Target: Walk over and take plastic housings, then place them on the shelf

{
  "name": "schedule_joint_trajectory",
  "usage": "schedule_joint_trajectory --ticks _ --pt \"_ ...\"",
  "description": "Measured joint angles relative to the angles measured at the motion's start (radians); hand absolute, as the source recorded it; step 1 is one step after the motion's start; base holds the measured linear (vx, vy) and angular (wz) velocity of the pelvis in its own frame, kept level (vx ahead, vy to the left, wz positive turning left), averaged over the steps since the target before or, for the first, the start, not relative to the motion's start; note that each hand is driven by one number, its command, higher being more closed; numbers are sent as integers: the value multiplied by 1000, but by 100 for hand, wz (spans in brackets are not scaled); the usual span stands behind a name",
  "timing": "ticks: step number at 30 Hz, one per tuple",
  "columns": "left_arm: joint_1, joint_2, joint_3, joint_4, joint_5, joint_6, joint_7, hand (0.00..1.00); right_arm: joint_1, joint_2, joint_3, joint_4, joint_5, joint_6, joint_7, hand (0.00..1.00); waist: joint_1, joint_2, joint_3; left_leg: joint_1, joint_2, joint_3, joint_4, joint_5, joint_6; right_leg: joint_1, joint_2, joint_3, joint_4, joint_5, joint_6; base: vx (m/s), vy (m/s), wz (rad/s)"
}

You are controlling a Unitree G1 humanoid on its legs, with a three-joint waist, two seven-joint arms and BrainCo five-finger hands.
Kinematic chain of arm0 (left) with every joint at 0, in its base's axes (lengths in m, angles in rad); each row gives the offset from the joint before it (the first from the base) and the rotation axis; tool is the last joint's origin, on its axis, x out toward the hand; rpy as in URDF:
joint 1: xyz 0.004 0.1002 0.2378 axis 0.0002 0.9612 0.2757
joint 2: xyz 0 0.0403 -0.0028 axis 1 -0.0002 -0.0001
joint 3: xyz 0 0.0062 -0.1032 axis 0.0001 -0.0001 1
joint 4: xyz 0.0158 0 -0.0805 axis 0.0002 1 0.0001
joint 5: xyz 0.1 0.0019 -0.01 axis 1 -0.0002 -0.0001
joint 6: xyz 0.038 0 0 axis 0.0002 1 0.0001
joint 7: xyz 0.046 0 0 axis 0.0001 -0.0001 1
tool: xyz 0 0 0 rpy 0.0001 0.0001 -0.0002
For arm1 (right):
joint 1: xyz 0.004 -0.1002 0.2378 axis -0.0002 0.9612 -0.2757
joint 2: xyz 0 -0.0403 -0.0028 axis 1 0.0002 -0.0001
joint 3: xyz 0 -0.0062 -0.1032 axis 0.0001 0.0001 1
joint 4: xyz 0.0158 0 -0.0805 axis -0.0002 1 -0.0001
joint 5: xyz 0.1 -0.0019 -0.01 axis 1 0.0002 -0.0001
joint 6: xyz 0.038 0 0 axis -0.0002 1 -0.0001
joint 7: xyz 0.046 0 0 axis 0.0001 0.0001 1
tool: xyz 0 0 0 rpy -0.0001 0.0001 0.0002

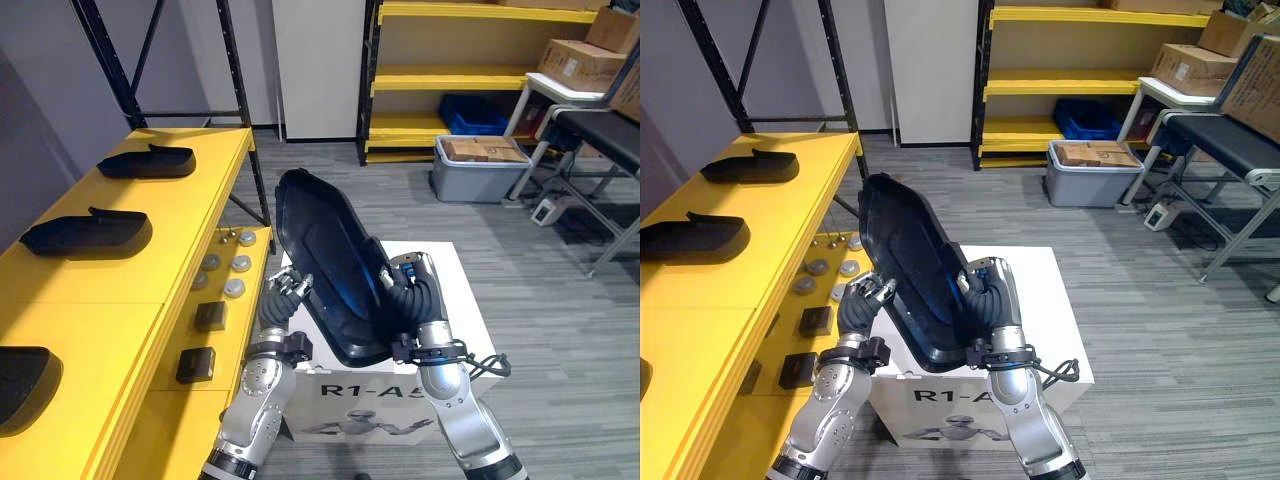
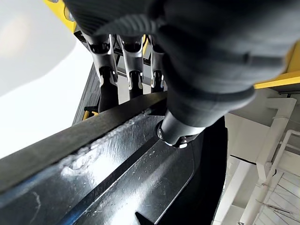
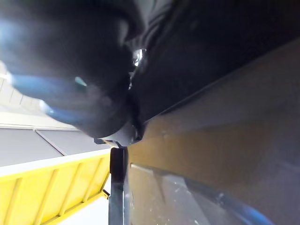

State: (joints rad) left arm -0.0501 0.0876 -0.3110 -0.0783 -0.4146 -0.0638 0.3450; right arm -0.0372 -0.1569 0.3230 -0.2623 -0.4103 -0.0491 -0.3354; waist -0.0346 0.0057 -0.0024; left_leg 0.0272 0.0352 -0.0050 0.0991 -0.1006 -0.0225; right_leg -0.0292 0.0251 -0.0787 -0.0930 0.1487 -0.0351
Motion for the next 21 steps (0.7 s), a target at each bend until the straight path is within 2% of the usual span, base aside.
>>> schedule_joint_trajectory --ticks 7,13,16,21 --pt "0 -2 -4 0 9 7 -3 100 -1 6 -8 0 73 -22 10 0 0 0 -1 1 0 0 2 0 0 3 0 0 0 2 0 -4 24 0" --pt "-5 -38 13 0 17 7 -24 100 -2 23 -68 -56 247 -60 62 0 8 -1 -4 3 1 5 2 0 0 3 2 5 0 2 2 -1 16 -1" --pt "-6 -63 14 0 30 7 -40 100 -13 45 -130 -126 358 -91 82 0 13 -1 -4 6 1 9 1 0 0 3 3 10 0 0 5 5 27 -5" --pt "3 -72 11 0 106 8 -107 100 -104 56 -279 -235 586 -192 90 0 16 -2 -3 13 4 18 -6 0 0 3 7 18 0 -1 7 6 22 -5"
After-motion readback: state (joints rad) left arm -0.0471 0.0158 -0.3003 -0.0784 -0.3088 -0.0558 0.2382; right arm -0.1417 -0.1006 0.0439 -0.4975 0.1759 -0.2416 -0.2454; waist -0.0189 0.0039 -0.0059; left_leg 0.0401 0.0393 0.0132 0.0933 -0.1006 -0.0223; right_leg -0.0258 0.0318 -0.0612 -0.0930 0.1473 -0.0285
